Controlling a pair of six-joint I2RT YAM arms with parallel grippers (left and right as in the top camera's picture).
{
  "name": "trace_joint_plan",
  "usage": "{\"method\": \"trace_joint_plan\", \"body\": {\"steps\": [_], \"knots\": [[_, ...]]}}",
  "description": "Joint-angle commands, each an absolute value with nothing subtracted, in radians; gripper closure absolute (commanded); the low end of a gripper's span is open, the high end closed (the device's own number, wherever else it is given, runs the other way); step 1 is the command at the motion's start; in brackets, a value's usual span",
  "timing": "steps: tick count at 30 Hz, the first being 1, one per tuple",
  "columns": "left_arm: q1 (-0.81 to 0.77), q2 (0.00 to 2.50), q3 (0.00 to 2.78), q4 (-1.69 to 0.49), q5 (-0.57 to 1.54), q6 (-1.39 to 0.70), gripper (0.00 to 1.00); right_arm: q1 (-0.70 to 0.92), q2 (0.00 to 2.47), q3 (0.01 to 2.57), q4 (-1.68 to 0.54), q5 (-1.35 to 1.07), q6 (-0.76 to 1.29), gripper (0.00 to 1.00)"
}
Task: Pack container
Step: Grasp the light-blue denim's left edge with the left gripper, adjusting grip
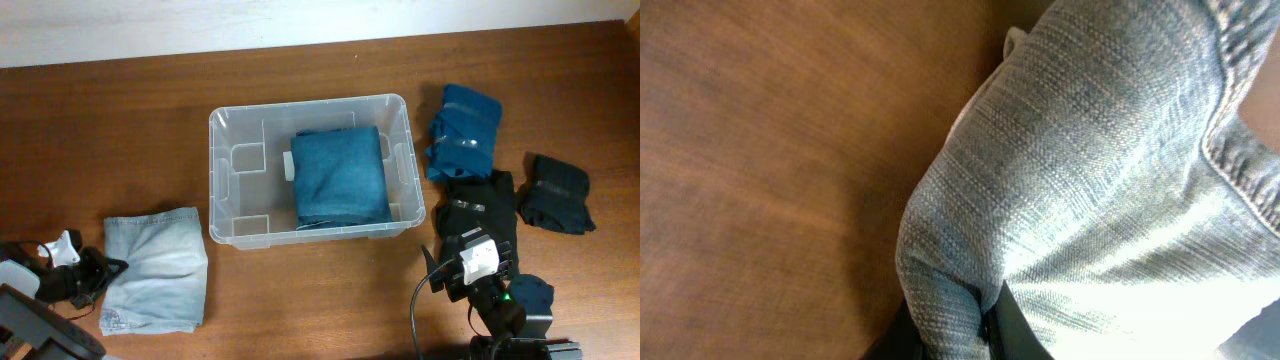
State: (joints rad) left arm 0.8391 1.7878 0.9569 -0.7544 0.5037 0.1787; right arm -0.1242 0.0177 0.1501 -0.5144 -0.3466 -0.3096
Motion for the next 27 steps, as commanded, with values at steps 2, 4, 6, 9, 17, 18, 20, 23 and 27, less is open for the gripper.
{"method": "trace_joint_plan", "body": {"steps": [2, 4, 6, 9, 17, 18, 20, 23, 27], "knots": [[0.823, 1.839, 0.923, -0.628, 0.616, 0.179, 0.99, -0.118, 0.017, 0.144, -0.516, -0.358, -0.299, 0.02], [0.823, 1.839, 0.923, -0.582, 0.666, 0.146, 0.99, -0.118, 0.017, 0.144, -0.516, -0.358, -0.299, 0.02], [0.823, 1.838, 0.923, -0.507, 0.677, 0.046, 1.0, -0.118, 0.017, 0.144, -0.516, -0.358, -0.299, 0.02], [0.823, 1.839, 0.923, -0.428, 0.678, -0.057, 1.0, -0.118, 0.017, 0.144, -0.516, -0.358, -0.299, 0.02], [0.823, 1.838, 0.923, -0.43, 0.705, -0.119, 0.7, -0.118, 0.017, 0.144, -0.516, -0.358, -0.299, 0.02], [0.823, 1.838, 0.923, -0.461, 0.69, -0.119, 0.68, -0.118, 0.017, 0.144, -0.516, -0.358, -0.299, 0.02], [0.823, 1.838, 0.923, -0.531, 0.636, -0.119, 0.64, -0.118, 0.017, 0.144, -0.515, -0.358, -0.299, 0.02], [0.824, 1.838, 0.923, -0.624, 0.521, -0.119, 0.54, -0.118, 0.017, 0.144, -0.516, -0.358, -0.299, 0.01], [0.837, 1.838, 0.923, -0.672, 0.436, -0.118, 0.44, -0.118, 0.017, 0.144, -0.516, -0.358, -0.299, 0.02]]}}
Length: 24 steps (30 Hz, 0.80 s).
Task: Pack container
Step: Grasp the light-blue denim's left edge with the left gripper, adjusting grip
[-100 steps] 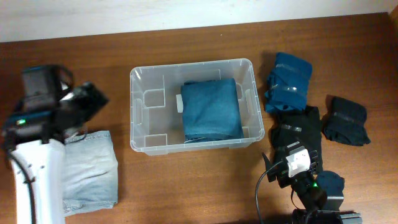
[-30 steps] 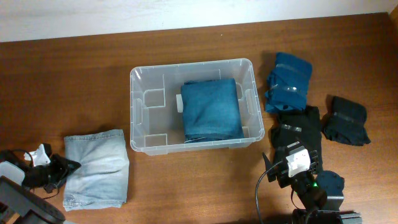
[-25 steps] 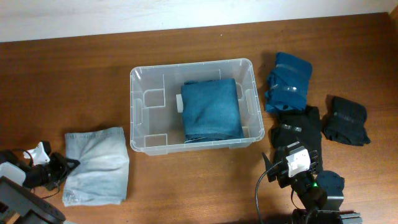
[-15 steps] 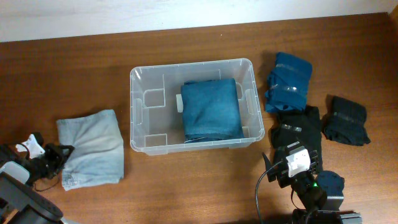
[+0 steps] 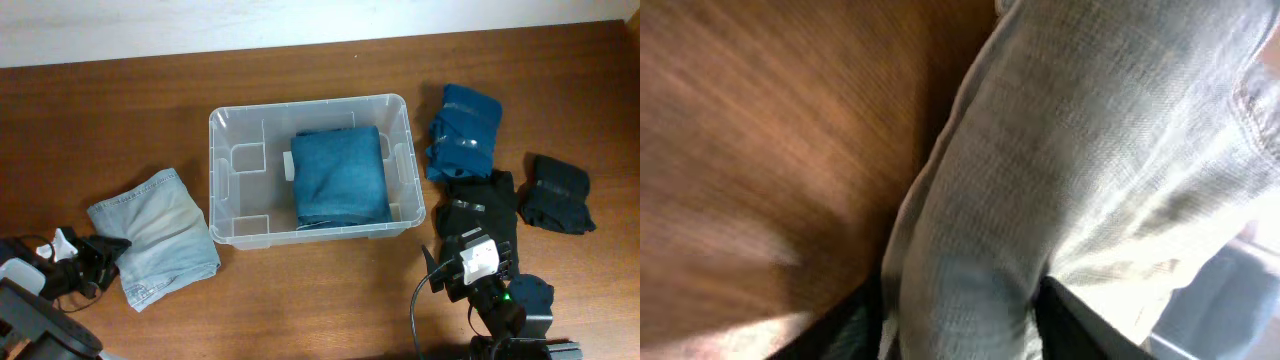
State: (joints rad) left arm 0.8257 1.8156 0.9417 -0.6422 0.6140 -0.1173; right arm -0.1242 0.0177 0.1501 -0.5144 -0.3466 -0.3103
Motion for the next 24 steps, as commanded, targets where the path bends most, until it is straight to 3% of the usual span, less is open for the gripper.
{"method": "trace_joint_plan", "body": {"steps": [1, 12, 24], "knots": [[0.842, 1.838, 0.923, -0.675, 0.436, -0.118, 0.42, -0.118, 0.017, 0.144, -0.516, -0.358, -0.299, 0.02], [0.876, 1.838, 0.923, -0.775, 0.289, -0.094, 0.32, -0.118, 0.017, 0.144, -0.516, -0.358, -0.299, 0.02], [0.822, 1.838, 0.798, -0.577, 0.431, 0.14, 0.4, -0.118, 0.017, 0.144, -0.516, -0.358, -0.299, 0.02]]}}
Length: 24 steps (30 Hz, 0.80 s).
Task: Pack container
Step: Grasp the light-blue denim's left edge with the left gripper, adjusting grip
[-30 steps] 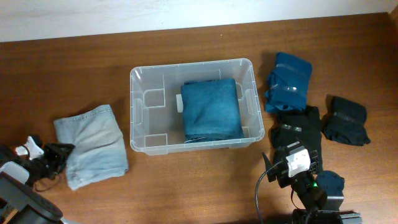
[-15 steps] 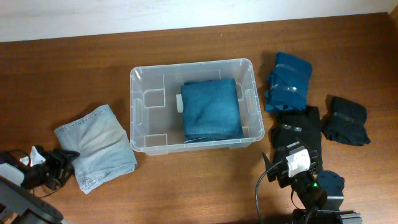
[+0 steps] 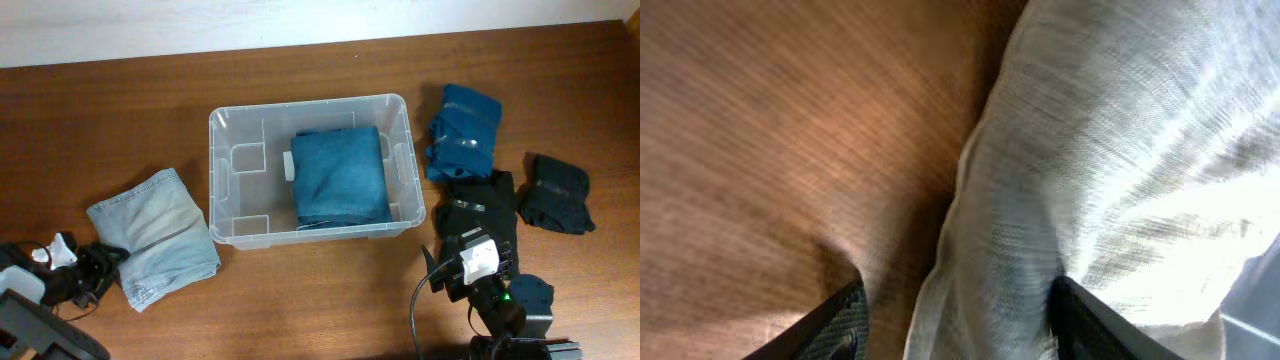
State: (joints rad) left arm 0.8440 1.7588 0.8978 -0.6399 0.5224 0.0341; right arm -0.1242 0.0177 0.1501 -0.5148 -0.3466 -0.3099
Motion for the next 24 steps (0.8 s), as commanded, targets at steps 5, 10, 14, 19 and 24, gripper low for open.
{"method": "trace_joint_plan", "body": {"steps": [5, 10, 14, 19, 24], "knots": [[0.818, 1.838, 0.733, -0.476, 0.48, 0.176, 0.36, -0.118, 0.017, 0.144, -0.516, -0.358, -0.299, 0.02], [0.818, 1.839, 0.703, -0.424, 0.516, 0.178, 0.34, -0.118, 0.017, 0.144, -0.516, -0.358, -0.299, 0.01], [0.818, 1.839, 0.703, -0.422, 0.539, 0.183, 0.33, -0.118, 0.017, 0.144, -0.516, -0.358, -0.299, 0.02], [0.818, 1.839, 0.702, -0.423, 0.575, 0.19, 0.34, -0.118, 0.017, 0.144, -0.516, -0.358, -0.299, 0.02], [0.818, 1.839, 0.703, -0.431, 0.615, 0.188, 0.33, -0.118, 0.017, 0.144, -0.516, -0.358, -0.299, 0.02]]}}
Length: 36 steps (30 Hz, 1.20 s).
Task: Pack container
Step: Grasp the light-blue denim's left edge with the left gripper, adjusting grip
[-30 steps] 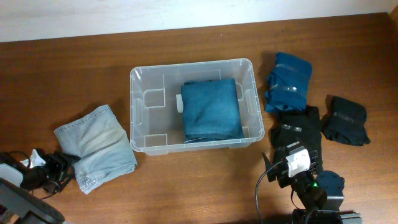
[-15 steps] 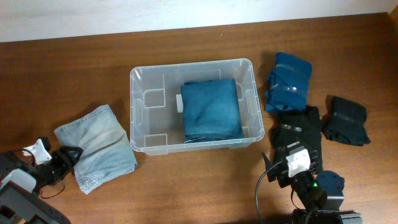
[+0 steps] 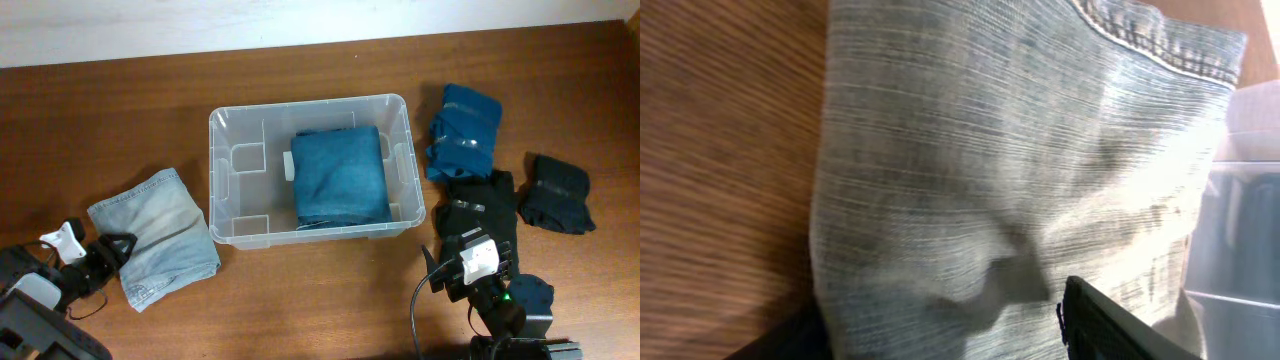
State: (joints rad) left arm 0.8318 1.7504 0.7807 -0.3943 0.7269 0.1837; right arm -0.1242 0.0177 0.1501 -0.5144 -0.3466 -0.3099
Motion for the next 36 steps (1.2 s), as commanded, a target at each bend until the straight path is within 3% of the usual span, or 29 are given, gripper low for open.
{"method": "trace_joint_plan", "body": {"steps": [1, 5, 7, 8, 10, 12, 23, 36], "knots": [[0.818, 1.839, 0.702, -0.434, 0.615, 0.189, 0.33, -0.118, 0.017, 0.144, -0.516, -0.358, -0.299, 0.02], [0.818, 1.839, 0.702, -0.433, 0.615, 0.189, 0.34, -0.118, 0.017, 0.144, -0.515, -0.358, -0.299, 0.02], [0.818, 1.839, 0.703, -0.43, 0.613, 0.189, 0.4, -0.118, 0.017, 0.144, -0.515, -0.358, -0.299, 0.02], [0.818, 1.839, 0.703, -0.432, 0.602, 0.189, 0.49, -0.118, 0.017, 0.144, -0.516, -0.358, -0.299, 0.02], [0.819, 1.838, 0.703, -0.443, 0.535, 0.154, 0.51, -0.118, 0.017, 0.144, -0.516, -0.358, -0.299, 0.02], [0.819, 1.838, 0.703, -0.481, 0.446, 0.104, 0.46, -0.118, 0.017, 0.144, -0.516, -0.358, -0.299, 0.02], [0.834, 1.838, 0.703, -0.606, 0.158, -0.017, 0.42, -0.118, 0.017, 0.144, -0.515, -0.358, -0.299, 0.02], [0.792, 1.894, 0.64, -0.451, 0.421, 0.062, 0.34, -0.118, 0.017, 0.144, -0.516, -0.358, -0.299, 0.02]]}}
